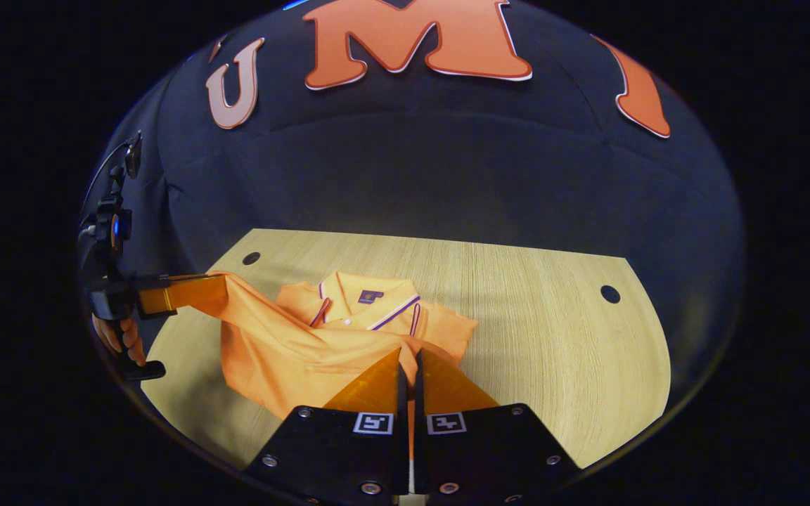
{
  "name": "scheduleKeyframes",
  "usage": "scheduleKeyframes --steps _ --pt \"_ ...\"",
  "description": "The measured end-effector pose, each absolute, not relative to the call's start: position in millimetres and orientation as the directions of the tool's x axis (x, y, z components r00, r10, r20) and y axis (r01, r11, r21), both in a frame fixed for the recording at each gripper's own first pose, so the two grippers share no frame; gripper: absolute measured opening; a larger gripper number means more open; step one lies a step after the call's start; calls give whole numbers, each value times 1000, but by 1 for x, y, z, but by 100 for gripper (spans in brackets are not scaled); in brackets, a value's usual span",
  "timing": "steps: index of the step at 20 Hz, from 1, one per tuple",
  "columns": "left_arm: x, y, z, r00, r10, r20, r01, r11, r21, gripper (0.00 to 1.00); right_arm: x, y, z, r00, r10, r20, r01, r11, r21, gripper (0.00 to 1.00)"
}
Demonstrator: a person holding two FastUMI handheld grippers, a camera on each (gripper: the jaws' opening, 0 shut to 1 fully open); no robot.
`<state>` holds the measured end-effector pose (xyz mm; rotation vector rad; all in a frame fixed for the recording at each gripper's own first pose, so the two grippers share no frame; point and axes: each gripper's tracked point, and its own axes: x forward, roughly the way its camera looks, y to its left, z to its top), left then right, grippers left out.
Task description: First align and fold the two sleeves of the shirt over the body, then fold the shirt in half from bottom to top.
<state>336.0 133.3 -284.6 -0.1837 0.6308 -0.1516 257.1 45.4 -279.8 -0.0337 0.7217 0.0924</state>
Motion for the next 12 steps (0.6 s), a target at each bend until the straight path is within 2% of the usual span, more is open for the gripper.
scheduleKeyframes --steps 8,12 --pt "401 149 -343 736 -182 -652 41 973 -225 2 330 35 -323 695 25 -719 -47 999 -11 3" --pt "419 150 -366 705 -157 -691 7 977 -215 2 362 28 -340 681 -39 -731 -48 994 -98 3"
